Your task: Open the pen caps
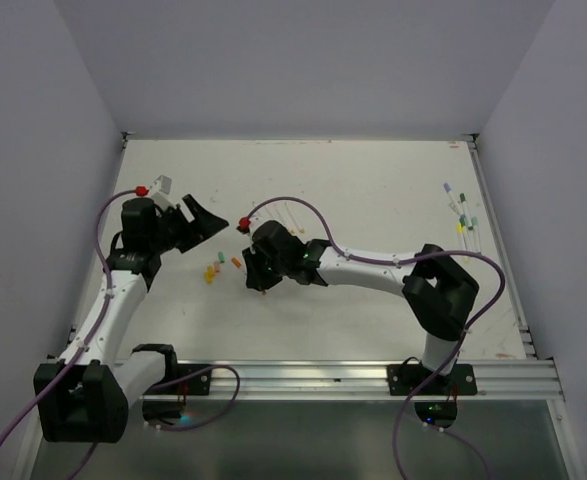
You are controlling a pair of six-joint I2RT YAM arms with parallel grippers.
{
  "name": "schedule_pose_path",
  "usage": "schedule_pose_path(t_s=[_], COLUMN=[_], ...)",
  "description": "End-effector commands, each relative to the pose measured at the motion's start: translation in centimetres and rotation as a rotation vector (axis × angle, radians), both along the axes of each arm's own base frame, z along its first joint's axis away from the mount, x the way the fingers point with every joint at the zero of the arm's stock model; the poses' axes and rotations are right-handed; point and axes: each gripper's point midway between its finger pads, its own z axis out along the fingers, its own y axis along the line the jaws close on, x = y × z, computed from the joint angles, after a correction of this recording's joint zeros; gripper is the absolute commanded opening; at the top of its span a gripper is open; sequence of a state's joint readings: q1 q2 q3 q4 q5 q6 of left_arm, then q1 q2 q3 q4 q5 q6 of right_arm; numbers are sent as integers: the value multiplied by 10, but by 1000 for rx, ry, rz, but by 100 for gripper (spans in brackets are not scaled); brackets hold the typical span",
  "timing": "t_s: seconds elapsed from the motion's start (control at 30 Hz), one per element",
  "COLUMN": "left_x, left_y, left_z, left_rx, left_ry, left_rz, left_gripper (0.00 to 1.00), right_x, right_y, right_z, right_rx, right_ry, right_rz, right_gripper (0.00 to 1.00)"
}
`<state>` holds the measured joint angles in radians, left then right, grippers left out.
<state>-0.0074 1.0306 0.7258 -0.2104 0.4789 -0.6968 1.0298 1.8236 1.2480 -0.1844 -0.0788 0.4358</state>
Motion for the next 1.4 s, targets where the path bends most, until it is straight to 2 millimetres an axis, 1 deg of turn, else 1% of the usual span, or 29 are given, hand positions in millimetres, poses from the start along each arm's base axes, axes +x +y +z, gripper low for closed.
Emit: schedule_pose_path(t_s=[0.0, 0.03, 0.1, 0.13, 0.17, 0.23, 0.33, 0.43, 0.6, 0.67, 0.7, 0.77, 0.87, 1.17, 1.2, 1.27, 1.33, 1.37], left_x=[-4, -6, -6, -7, -7, -8, -6, -4, -1, -1, 2, 2, 1, 0, -1, -1, 0, 1], left_y=[-8, -10, -14, -14, -14, -14, -15, -15, -20, -22, -24, -27, -31, -34, -34, -35, -34, -35], left_z=[5, 1, 7, 4, 5, 4, 0, -2, -5, -6, 0, 1, 2, 1, 0, 0, 0, 2], left_rx=[-50, -64, -101, -109, -117, -121, -132, -143, -154, -166, -173, -180, -178, -184, -185, -190, -198, -205], left_ry=[-35, -26, -37, -30, -28, -22, -8, -5, 5, 16, -12, -12, -15, -17, -14, -9, -7, -19], left_rz=[-40, -43, -44, -41, -38, -34, -28, -19, -28, -31, -37, -47, -52, -61, -63, -67, -55, -60], left_gripper=[79, 74, 70, 66, 66, 65, 65, 65, 65, 62, 58, 55, 53, 52, 50, 42, 22, 10], right_x=[19, 22, 27, 30, 31, 33, 36, 36, 37, 38, 38, 39, 40, 45, 45, 46, 44, 44], right_y=[8, 11, 11, 14, 15, 19, 25, 30, 34, 35, 36, 37, 39, 44, 44, 43, 46, 46], right_z=[51, 56, 61, 66, 67, 76, 81, 81, 87, 86, 86, 84, 79, 76, 75, 74, 74, 74], right_rx=[118, 127, 129, 142, 145, 162, 171, 178, 194, 193, 193, 190, 186, 189, 186, 184, 190, 190], right_ry=[-60, -68, -78, -87, -85, -89, -89, -81, -83, -82, -82, -80, -73, -76, -75, -72, -64, -64], right_rz=[-30, -32, -37, -37, -39, -33, -27, -16, -15, -14, -14, -14, -13, -22, -23, -26, -17, -17], right_gripper=[0, 0, 0, 0, 0, 0, 0, 0, 0, 0, 0, 0, 0, 0, 0, 0, 0, 0])
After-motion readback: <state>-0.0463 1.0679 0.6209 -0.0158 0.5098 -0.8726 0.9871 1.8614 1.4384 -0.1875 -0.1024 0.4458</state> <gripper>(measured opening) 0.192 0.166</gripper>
